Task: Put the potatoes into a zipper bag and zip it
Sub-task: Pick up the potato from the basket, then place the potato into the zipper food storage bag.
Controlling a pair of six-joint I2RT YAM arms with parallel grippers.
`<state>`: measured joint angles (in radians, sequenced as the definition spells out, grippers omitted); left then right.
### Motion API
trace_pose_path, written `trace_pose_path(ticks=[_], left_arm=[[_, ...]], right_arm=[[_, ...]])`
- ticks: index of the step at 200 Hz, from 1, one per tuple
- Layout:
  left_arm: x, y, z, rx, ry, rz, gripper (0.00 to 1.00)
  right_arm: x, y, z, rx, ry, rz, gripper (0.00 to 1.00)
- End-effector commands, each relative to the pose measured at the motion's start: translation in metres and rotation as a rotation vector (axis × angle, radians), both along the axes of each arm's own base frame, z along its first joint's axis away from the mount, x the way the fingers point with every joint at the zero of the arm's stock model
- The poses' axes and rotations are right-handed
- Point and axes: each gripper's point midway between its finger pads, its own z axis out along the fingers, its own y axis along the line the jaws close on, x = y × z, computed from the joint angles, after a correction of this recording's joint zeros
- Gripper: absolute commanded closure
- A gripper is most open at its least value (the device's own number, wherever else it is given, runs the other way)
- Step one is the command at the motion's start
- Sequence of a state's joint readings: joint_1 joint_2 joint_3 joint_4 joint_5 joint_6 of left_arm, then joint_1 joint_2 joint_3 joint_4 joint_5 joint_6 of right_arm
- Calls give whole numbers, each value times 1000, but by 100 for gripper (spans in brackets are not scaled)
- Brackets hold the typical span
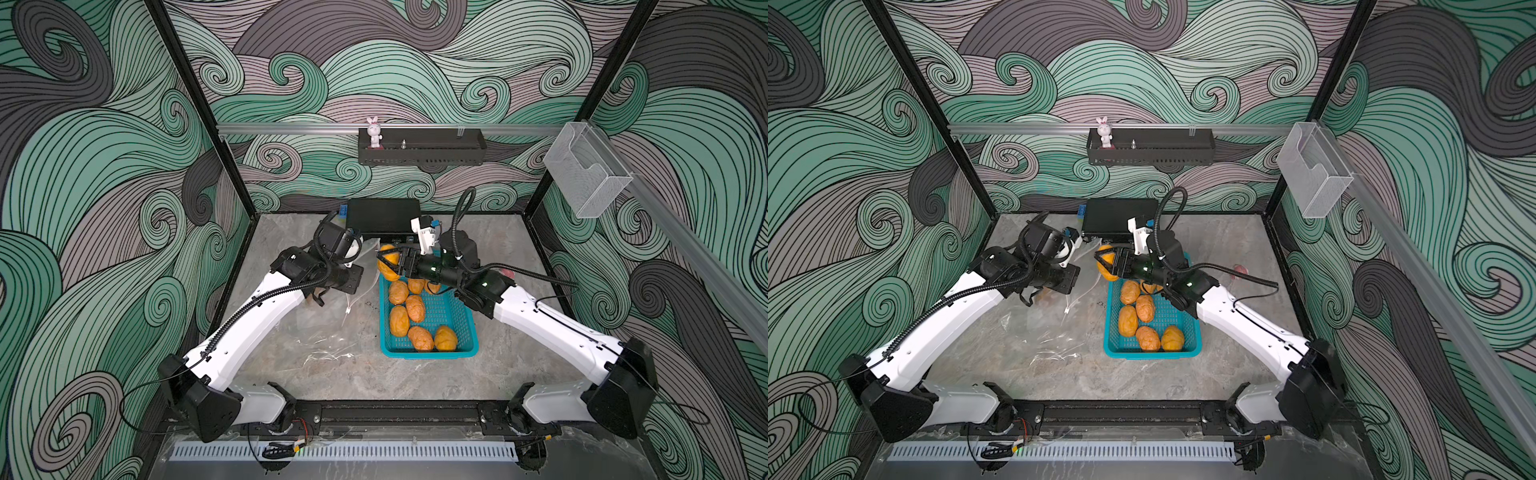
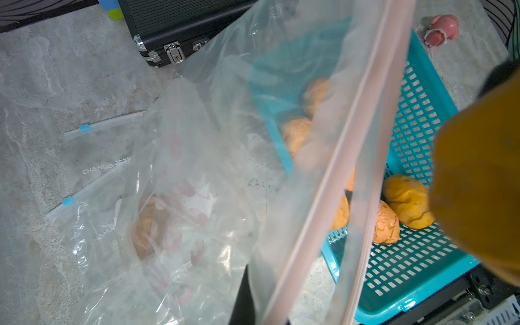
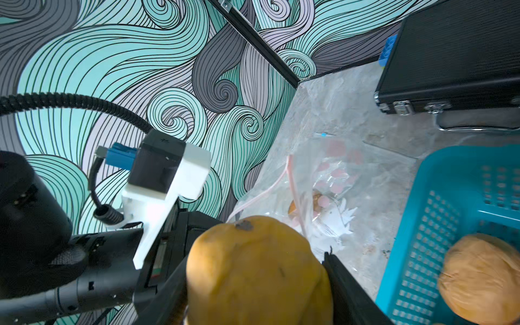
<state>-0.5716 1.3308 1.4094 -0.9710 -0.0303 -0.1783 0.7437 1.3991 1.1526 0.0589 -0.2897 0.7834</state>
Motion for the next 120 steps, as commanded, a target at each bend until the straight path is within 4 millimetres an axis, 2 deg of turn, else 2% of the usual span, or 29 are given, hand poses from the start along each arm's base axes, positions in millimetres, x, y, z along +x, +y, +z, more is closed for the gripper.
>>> trace_pose_path(ticks=[1,55,100,120], left_arm=[[0,-4,18,-65,-25,4,100],[-1,-11,21,-101,-3,-2,100],[-2,-14,32,-135,-18,-4,100],[-2,-15,35,-140,-17,-8,100]], right_arm=[[2,12,31,142,-22,11,53],[-2,25,26,127,-66,20,53],[6,28,9,83,-81,-13,53],[7,27,4,59,-91,-15,49]])
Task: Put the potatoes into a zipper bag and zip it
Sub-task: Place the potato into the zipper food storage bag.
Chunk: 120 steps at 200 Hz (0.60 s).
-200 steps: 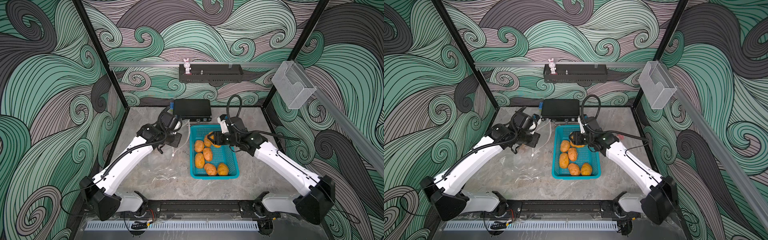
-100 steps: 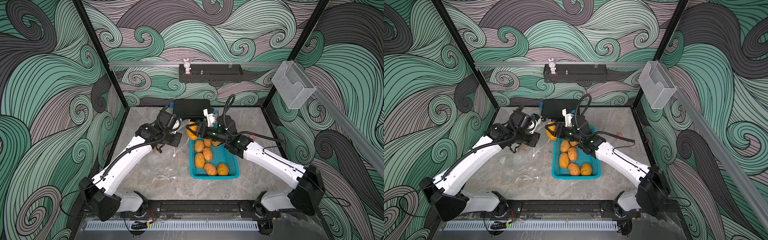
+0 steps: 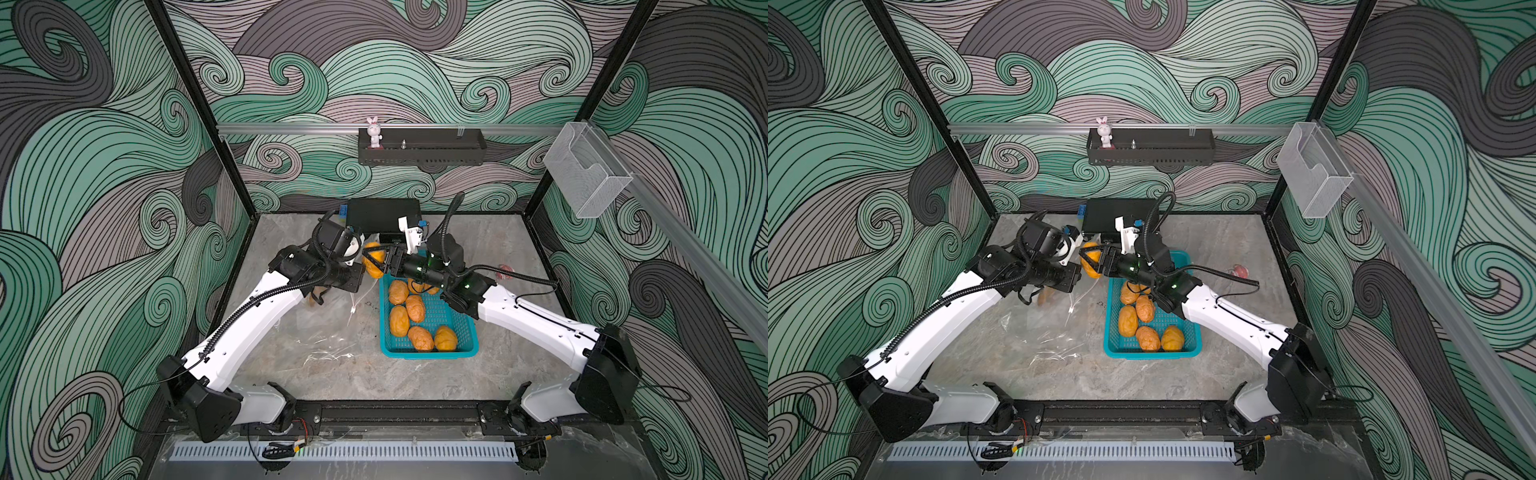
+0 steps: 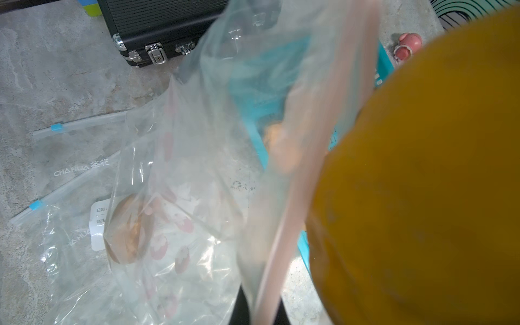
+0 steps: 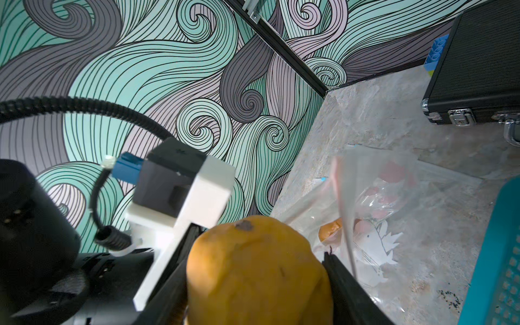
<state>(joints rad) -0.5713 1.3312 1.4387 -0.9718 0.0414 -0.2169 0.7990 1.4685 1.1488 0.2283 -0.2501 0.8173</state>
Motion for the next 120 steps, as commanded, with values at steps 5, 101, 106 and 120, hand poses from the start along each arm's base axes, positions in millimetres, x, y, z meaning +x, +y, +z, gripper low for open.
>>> trace_pose_path(ticks=[5,101,106,120], left_arm=[[1,-3,25,-58,-35,2,100],[2,-8,27,-84,-25,-3,100],[2,-9,26,-84,-24,-3,100],[2,-9,26,-86,-20,-4,100]], right_arm=[[5,-2,-4,-21,-47,-26,48],[3,-12,-15,-158,-85,-65,27],[3,-13,-16,-171,-91,-67,25],[3,-15,-16,-197,-97,-70,18]])
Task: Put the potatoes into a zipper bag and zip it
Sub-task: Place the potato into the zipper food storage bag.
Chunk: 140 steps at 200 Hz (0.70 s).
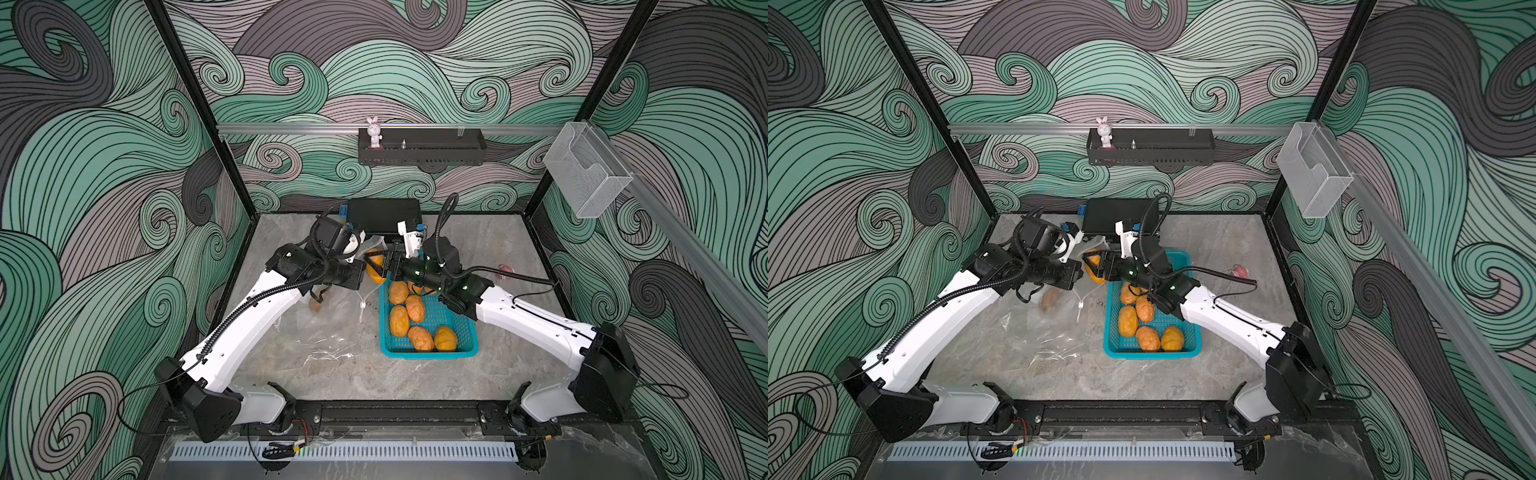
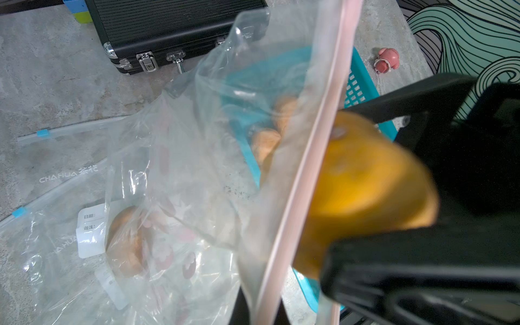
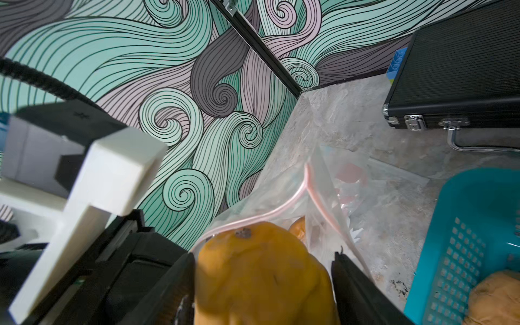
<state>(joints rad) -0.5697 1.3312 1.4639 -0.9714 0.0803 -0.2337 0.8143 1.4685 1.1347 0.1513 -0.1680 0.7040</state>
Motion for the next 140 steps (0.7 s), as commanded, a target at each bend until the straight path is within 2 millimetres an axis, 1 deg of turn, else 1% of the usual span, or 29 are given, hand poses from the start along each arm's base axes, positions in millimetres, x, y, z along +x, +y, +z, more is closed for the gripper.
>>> trace_pose_path(ticks=[1,11,22,50,72,93,109,123,140], left_arm=[[3,-3,16,-38,-21,4,100],[3,-3,15,-37,-20,3,100],[4,-3,15,-37,-20,3,100],[3,-2,12,-25,-19,2,100],[3,0,11,-16,-23,4,100],[3,1,10,-16,-22,5,100],[3,1,9,-16,-25,2,100],[2,1,8,-15,-27,1,100],[2,2,7,-13,-26,4,100]], right_arm=[[0,-9,10,-63,-54,-27,17],[-2,-9,13,-68,-63,-21,16],[-4,-10,15,-68,-75,-18,16],[-14,-19,32,-85,-135,1,19],[-24,-38,51,-135,-216,-1,20],[-34,-66,58,-219,-284,-25,20],[-36,-93,46,-290,-277,-64,20],[-34,-115,26,-326,-219,-102,20],[-30,-139,-3,-354,-123,-149,21]])
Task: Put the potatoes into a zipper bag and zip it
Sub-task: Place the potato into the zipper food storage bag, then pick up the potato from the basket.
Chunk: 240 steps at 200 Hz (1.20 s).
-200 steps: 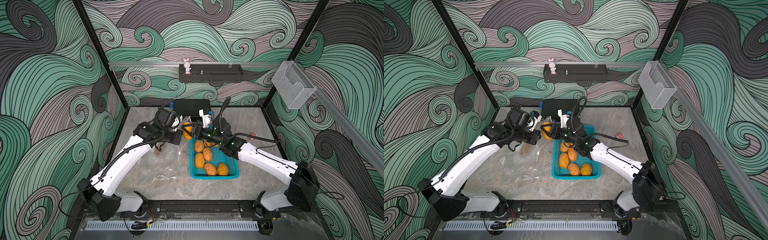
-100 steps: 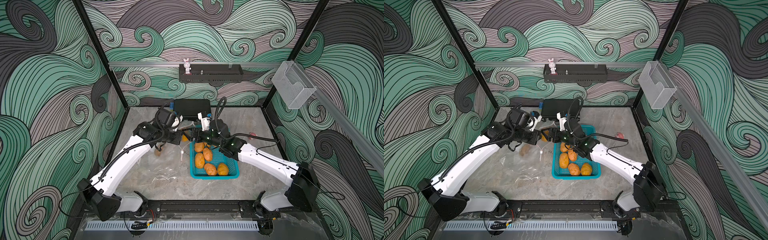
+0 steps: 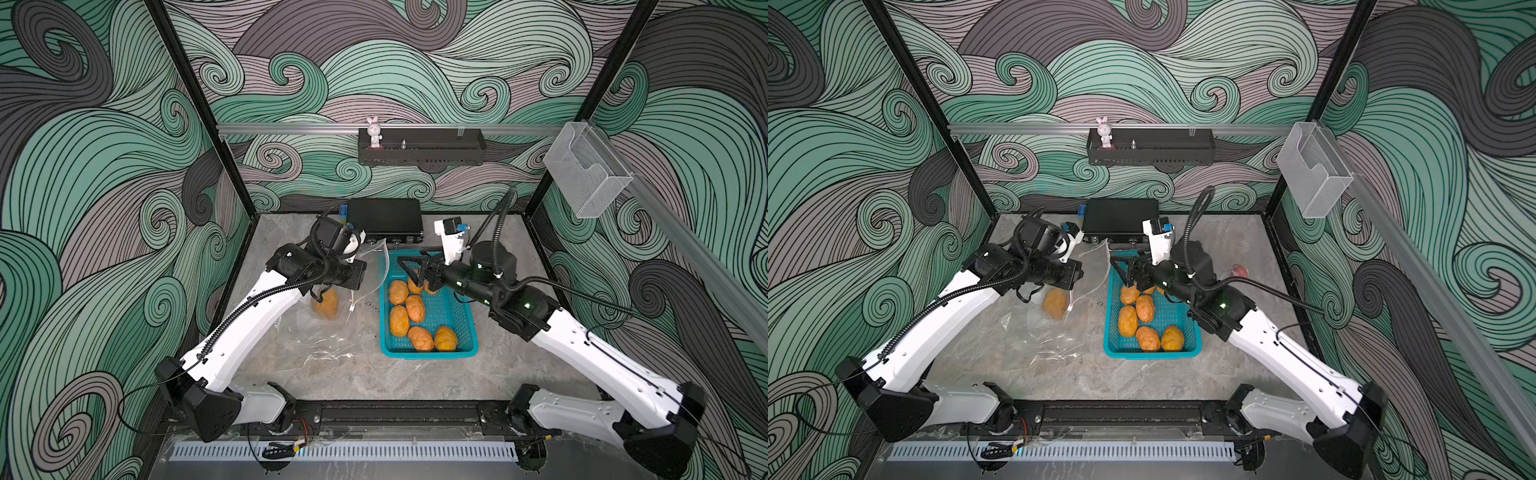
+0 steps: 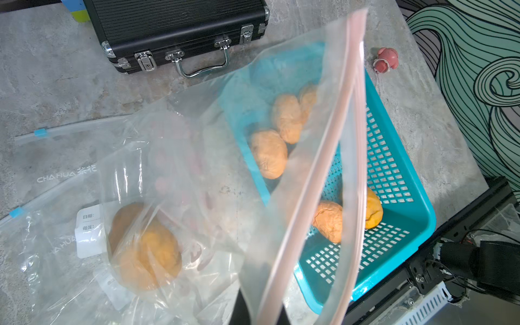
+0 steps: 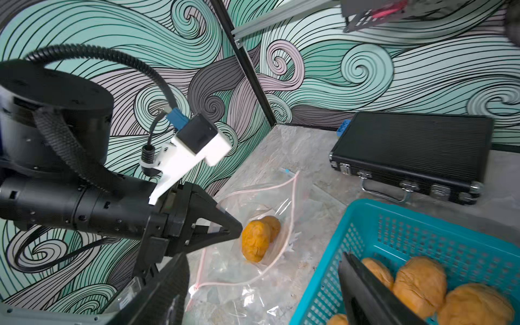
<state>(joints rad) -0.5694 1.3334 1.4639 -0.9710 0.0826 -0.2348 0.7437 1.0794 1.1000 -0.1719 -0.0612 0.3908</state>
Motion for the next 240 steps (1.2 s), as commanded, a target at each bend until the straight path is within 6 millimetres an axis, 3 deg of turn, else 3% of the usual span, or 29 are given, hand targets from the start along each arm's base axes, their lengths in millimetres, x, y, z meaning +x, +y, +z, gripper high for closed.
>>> trace_pose_path(ticks=[1,44,108,184,240], left_arm=[[2,3,7,-12,-29,5,100],[1,3,4,-11,-23,3,100],[1,6,-5,-6,-16,7,100],[-2,5,-18,-18,5,-7,100],[-3,7,-21,-17,12,-9,100]], right_arm=[[8,-36,-71,-151,161,-95,21],[4,-59,-159,-264,399,-133,22],[8,-55,-241,-400,621,-124,22],[13,-31,-291,-438,781,-41,24],[27,-27,-304,-487,797,-59,25]])
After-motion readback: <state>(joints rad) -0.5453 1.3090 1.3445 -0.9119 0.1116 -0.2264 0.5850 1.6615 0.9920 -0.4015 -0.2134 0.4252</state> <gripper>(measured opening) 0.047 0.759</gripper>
